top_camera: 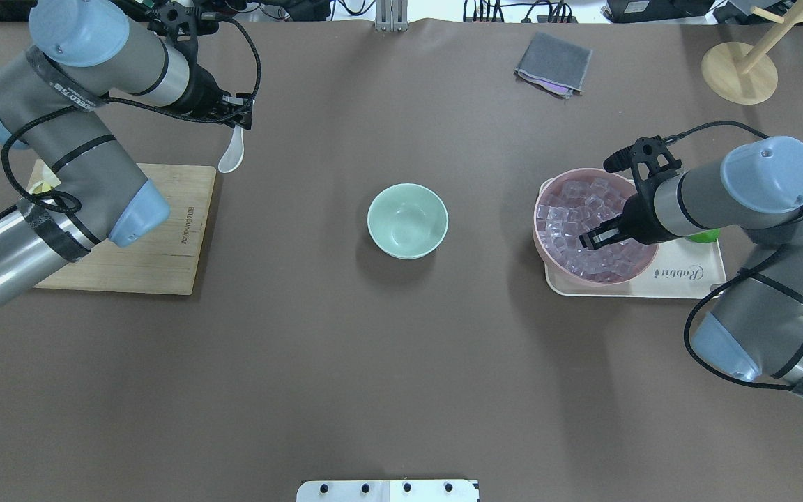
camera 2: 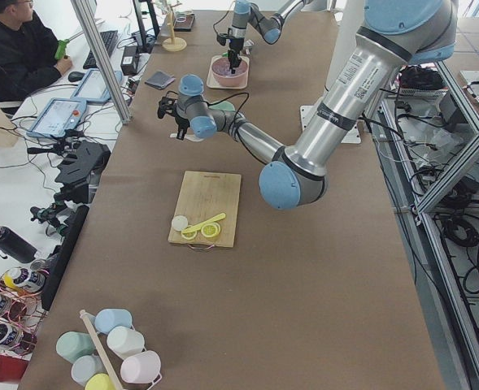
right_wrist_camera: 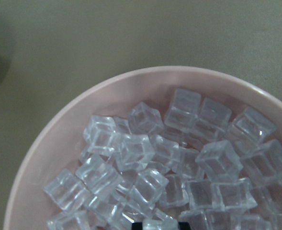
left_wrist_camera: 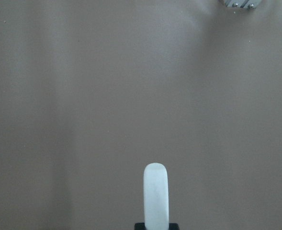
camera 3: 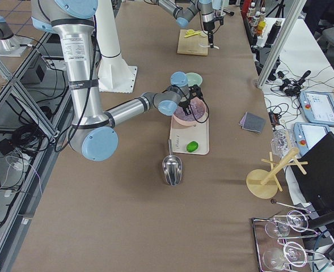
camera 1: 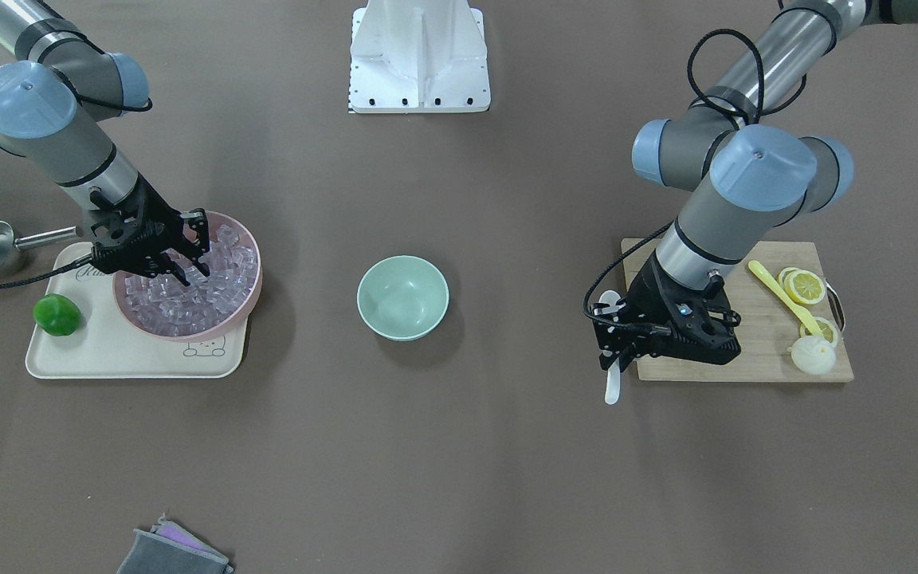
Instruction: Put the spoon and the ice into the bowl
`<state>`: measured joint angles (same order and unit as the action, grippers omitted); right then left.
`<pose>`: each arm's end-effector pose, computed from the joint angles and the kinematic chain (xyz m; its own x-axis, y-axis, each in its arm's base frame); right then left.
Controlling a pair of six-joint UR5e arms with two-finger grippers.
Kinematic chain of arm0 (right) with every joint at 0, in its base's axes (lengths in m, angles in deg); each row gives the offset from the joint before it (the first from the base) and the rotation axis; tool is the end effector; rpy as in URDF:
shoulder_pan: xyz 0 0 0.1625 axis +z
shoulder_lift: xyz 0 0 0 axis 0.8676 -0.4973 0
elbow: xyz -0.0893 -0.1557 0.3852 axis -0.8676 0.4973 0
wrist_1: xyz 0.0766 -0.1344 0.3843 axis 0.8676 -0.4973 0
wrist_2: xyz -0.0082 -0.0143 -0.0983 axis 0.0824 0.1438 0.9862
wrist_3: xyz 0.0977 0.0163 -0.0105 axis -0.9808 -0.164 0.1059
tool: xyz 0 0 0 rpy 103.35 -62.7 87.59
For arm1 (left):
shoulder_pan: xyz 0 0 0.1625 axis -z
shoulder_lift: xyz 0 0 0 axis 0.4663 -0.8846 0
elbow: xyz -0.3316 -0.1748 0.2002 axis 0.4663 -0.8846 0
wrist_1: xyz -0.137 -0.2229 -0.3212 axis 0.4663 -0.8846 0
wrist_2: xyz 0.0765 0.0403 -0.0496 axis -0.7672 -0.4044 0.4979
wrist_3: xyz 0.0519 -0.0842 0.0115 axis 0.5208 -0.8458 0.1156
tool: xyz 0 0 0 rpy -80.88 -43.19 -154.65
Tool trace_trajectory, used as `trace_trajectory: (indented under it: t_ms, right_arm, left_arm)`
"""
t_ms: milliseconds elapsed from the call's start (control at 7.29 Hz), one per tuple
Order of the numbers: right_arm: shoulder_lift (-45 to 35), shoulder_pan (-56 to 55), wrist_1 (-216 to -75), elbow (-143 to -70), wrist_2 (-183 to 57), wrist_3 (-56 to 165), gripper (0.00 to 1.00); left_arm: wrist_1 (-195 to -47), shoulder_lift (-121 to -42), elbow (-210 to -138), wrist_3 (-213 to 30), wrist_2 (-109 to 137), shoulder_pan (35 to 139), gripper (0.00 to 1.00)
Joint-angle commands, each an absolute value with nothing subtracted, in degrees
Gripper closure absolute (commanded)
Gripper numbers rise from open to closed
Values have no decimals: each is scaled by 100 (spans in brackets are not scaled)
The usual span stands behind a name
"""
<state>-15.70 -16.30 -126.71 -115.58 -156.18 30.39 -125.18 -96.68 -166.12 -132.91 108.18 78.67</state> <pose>-0.3454 -0.4553 0.4112 0.5523 -0.4158 0.7225 0.0918 0.8918 0.4430 0.3835 -0.6140 0.2917 0.5374 0.1290 -0.8334 0.2015 0.9399 0.2755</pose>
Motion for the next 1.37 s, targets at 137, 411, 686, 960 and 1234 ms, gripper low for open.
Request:
trace_trajectory:
  t_ms: [137,411,686,960,1234]
  right_arm:
    - [-1165,-1193,-14101,-12345,-16108,3036,100]
    - [-751,-1184,-14449,-12347,-16109,2634,100]
    - [-714,-1184,-14449,-12338,-16100,2570,100]
    - [-705,-1192,-14449,-12347,-16074,2466,100]
    - [-627,-1201,-14449,-12330,-16065,2359,100]
  left_arm:
    - [-12522,-10002,-16912,-14504,10496,7249,100]
    - [-12514,-10466,-16861,-15208,9566,6360,100]
    - [-12601,-10872,-16589,-15405,9185,6198,100]
    - [-13342,-10988,-16038,-15370,8843,6181,100]
    - [-13753,-10944,-15849,-15369,8727,6032,100]
